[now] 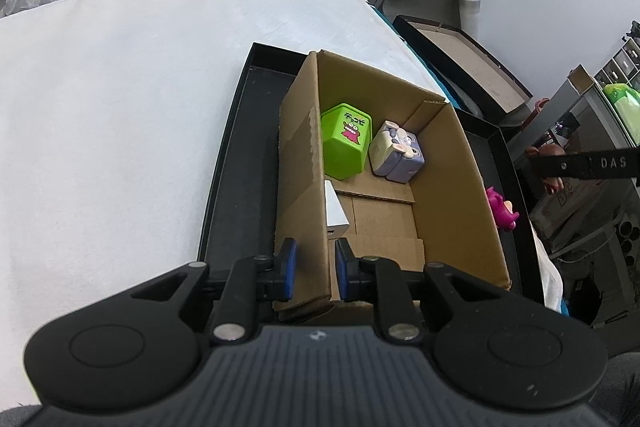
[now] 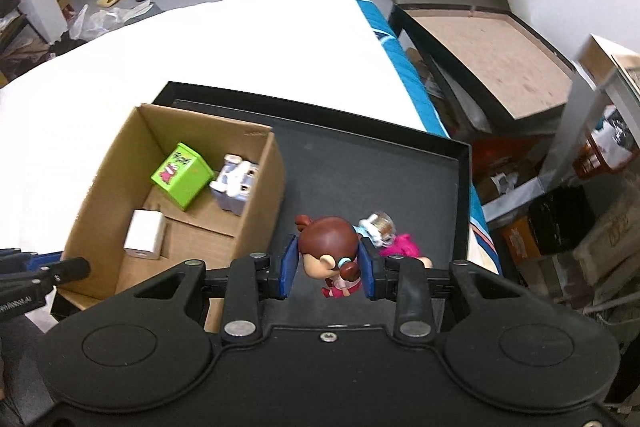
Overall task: Organize rigid objects
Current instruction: 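Carry the monkey figure into the box with the right tool and release it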
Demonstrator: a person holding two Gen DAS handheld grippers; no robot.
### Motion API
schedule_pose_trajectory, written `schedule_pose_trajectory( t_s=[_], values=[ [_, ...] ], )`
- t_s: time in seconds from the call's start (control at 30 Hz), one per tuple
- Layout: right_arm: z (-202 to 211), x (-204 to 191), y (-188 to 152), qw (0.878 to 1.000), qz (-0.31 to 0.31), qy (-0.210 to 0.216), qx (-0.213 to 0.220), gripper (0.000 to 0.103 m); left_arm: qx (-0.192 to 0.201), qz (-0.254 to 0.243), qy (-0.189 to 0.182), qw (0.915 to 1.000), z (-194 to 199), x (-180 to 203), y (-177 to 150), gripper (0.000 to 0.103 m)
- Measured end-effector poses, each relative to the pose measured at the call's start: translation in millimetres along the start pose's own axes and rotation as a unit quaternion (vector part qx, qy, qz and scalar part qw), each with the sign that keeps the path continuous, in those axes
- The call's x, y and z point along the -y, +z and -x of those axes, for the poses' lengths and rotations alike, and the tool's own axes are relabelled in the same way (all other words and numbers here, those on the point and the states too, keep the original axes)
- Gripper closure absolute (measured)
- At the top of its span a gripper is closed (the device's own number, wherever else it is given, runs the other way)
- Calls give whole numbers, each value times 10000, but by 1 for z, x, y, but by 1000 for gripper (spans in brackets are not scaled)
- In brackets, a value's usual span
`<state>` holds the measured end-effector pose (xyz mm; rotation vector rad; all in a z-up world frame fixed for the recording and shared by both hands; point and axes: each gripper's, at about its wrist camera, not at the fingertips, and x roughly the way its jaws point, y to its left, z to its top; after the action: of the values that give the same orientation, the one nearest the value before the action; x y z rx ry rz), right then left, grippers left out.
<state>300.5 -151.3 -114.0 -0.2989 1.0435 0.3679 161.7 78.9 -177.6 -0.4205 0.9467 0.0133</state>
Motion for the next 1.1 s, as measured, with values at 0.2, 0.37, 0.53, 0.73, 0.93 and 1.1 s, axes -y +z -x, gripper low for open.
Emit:
schedule_pose_trajectory(
  t_s=[0.2,0.37,0.53,0.73,0.93,1.1],
  values=[
    [3,-23,11,9999,136,60,59,71,-33,139,-97,9999,-4,-6,2,84],
    [3,-42,16,9996,197,173,106,71,-89,204,-175,9996,-6,-9,3,85],
    [-2,-63,18,9991,292,293,71,71,-57,209,-199,9996,-6,-9,2,85],
    [-14,-78,21,9988,326,354,-48,71,-36,227,-230,9995,-5,-11,2,85],
    [-25,-92,21,9985,314,432,-149,71,-47,250,-248,9994,-5,-12,2,85],
    [-41,-104,19,9982,286,449,-266,71,-43,234,-257,9994,-4,-11,2,85]
  ],
)
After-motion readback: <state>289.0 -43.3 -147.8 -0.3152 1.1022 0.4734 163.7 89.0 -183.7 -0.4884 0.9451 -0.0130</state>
